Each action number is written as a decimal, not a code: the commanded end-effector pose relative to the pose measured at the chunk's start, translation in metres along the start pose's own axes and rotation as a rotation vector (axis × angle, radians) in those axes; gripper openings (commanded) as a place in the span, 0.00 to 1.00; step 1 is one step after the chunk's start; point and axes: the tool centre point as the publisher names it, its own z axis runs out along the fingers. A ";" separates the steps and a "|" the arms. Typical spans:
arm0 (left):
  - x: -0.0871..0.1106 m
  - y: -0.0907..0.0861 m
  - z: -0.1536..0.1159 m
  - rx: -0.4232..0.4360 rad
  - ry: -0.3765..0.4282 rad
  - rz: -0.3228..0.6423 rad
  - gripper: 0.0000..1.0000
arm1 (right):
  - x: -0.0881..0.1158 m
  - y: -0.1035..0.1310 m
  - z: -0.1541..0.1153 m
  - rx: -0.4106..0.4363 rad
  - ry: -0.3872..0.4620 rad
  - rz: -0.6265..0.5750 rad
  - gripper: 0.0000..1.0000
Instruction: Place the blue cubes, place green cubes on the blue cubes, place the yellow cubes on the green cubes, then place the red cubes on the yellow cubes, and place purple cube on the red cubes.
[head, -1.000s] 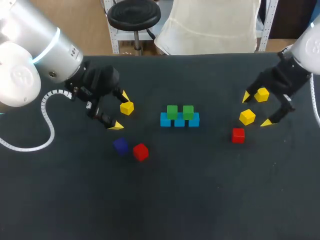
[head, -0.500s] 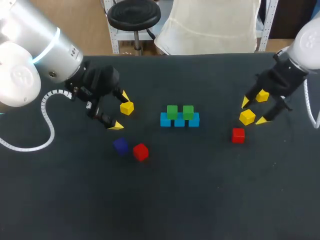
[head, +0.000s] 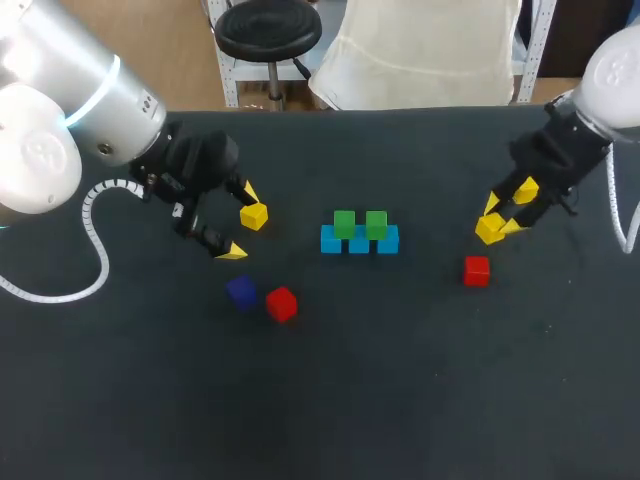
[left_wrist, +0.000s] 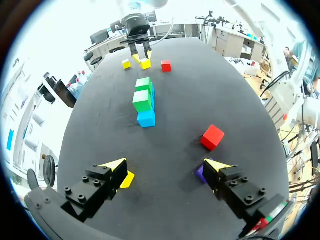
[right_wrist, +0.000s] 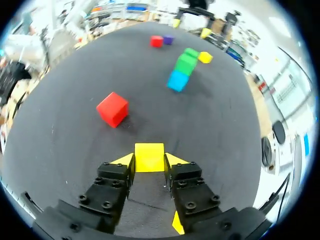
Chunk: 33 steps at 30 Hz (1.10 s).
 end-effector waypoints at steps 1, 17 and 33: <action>0.001 0.000 0.000 -0.001 -0.003 0.003 1.00 | -0.005 -0.001 -0.017 0.056 0.018 0.147 0.00; 0.001 0.000 0.000 -0.001 -0.003 0.003 1.00 | -0.079 -0.044 -0.031 0.234 0.136 0.436 0.00; 0.001 0.000 0.000 -0.001 -0.003 0.003 1.00 | -0.157 -0.063 -0.007 0.195 0.150 0.412 0.00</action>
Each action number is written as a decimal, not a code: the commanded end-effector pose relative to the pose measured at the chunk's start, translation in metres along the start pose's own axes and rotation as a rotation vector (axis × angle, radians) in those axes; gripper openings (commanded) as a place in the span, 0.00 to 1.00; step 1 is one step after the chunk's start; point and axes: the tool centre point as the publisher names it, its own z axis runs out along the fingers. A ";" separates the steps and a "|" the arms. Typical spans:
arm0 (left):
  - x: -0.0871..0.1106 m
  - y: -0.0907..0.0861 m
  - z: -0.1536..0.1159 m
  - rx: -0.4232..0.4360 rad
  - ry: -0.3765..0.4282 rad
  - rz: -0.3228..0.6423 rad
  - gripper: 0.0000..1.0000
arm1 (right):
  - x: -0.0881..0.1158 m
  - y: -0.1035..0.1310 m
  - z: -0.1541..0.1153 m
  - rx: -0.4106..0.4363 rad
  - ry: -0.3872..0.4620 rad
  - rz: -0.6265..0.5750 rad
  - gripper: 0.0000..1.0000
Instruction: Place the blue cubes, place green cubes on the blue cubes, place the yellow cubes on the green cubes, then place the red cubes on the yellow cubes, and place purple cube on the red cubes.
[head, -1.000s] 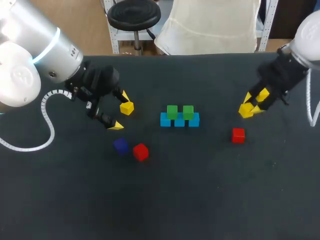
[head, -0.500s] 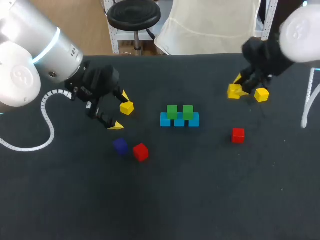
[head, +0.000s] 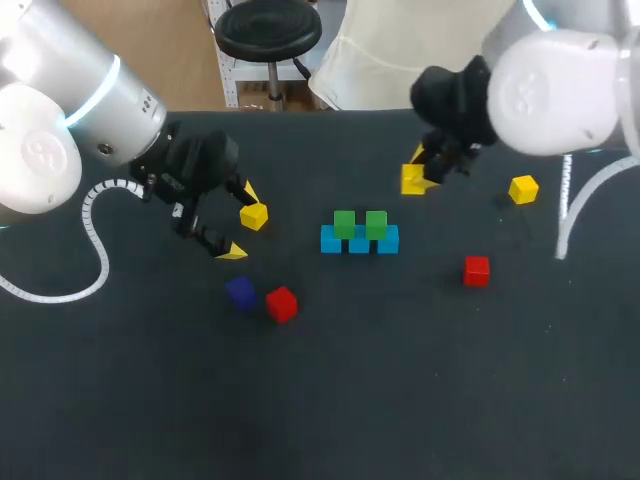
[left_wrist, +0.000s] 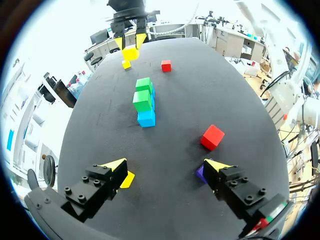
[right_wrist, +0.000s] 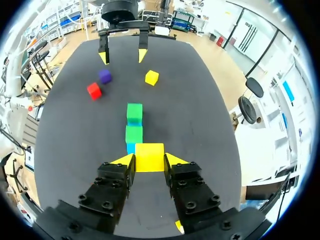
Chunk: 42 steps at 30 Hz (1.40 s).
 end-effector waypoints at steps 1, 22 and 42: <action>0.001 0.000 0.000 -0.001 -0.003 0.003 1.00 | -0.015 0.003 0.006 0.003 0.012 0.004 0.00; 0.001 0.000 0.000 -0.001 -0.003 0.003 1.00 | -0.042 0.033 0.044 0.015 -0.007 0.035 0.00; 0.001 0.000 0.000 -0.001 -0.003 0.003 1.00 | -0.044 0.030 0.060 -0.004 0.005 0.044 0.00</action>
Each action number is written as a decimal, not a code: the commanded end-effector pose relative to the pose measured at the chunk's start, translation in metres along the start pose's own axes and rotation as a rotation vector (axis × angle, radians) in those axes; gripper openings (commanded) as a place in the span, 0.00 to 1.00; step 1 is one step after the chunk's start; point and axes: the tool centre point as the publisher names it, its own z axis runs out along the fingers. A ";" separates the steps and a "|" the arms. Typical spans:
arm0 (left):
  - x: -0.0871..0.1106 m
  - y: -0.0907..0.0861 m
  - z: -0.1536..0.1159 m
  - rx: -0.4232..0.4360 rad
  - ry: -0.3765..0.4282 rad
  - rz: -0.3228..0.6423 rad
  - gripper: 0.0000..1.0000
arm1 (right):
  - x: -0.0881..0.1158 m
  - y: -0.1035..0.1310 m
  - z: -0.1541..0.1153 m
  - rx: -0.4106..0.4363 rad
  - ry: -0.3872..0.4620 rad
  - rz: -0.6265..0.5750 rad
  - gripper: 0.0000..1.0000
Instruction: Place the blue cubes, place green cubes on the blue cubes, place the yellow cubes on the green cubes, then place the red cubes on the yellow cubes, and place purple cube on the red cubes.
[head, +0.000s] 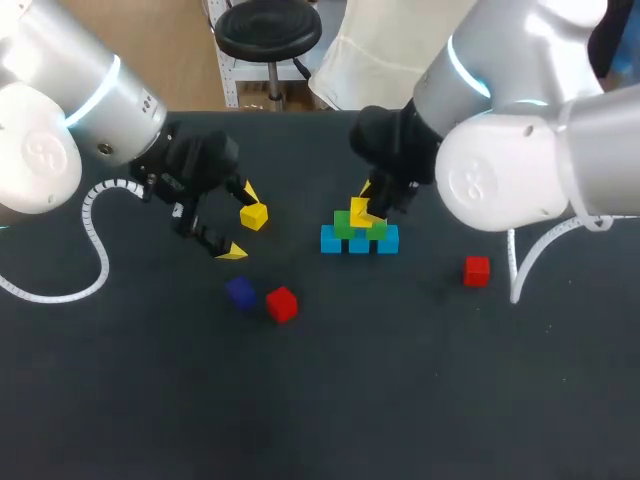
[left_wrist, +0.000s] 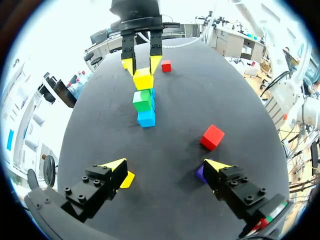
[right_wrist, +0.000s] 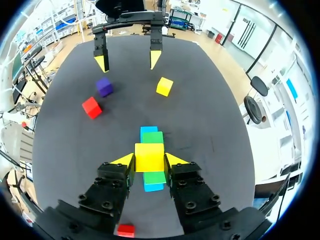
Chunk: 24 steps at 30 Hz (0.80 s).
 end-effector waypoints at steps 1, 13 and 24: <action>0.001 0.000 0.000 -0.001 -0.003 0.003 1.00 | -0.001 -0.004 0.001 -0.002 0.009 0.002 0.00; 0.001 0.000 0.000 -0.001 -0.003 0.003 1.00 | 0.001 -0.005 0.002 -0.003 0.019 0.004 0.00; 0.001 0.000 0.000 -0.001 -0.003 0.003 1.00 | 0.001 -0.005 0.003 -0.007 0.019 0.004 0.00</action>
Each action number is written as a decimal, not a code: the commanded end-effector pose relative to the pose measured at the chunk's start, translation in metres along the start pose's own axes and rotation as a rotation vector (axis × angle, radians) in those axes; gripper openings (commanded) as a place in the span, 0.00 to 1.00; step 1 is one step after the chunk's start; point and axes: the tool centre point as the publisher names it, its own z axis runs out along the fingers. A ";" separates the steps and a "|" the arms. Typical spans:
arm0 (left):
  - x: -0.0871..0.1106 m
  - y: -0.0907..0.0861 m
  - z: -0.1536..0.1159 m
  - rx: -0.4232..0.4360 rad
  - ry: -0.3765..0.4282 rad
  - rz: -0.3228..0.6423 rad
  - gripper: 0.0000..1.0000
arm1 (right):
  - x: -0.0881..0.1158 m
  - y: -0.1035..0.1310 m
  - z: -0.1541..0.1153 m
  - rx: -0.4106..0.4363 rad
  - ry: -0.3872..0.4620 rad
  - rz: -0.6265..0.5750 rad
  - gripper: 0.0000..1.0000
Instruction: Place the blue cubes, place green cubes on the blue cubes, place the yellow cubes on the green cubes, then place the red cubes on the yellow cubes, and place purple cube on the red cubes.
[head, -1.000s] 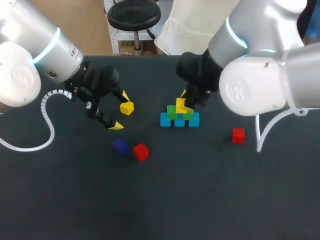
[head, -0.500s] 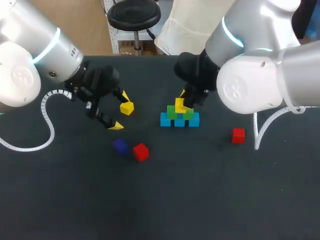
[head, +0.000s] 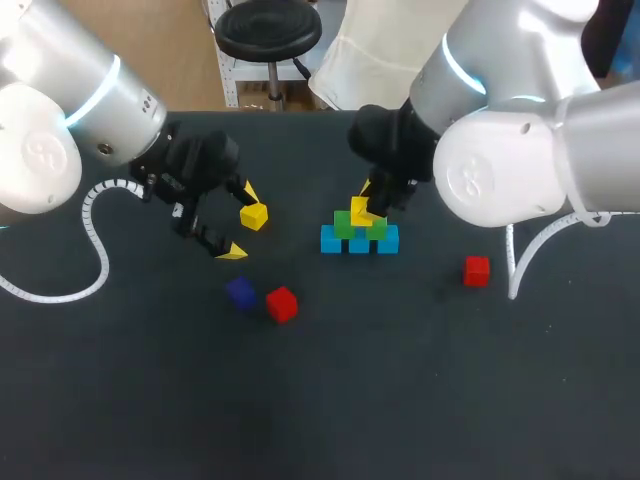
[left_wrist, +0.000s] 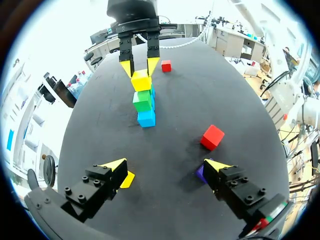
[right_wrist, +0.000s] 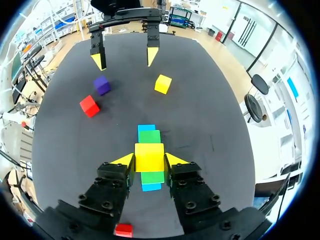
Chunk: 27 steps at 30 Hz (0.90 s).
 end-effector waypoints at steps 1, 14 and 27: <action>0.001 0.000 0.000 -0.001 -0.003 0.003 1.00 | -0.001 -0.001 0.001 -0.002 0.001 -0.001 0.03; 0.001 0.000 0.000 -0.001 -0.003 0.003 1.00 | 0.001 -0.003 0.002 -0.006 0.005 0.004 0.24; 0.001 0.000 0.000 -0.001 -0.003 0.003 1.00 | 0.001 -0.004 0.002 -0.007 -0.001 0.003 0.31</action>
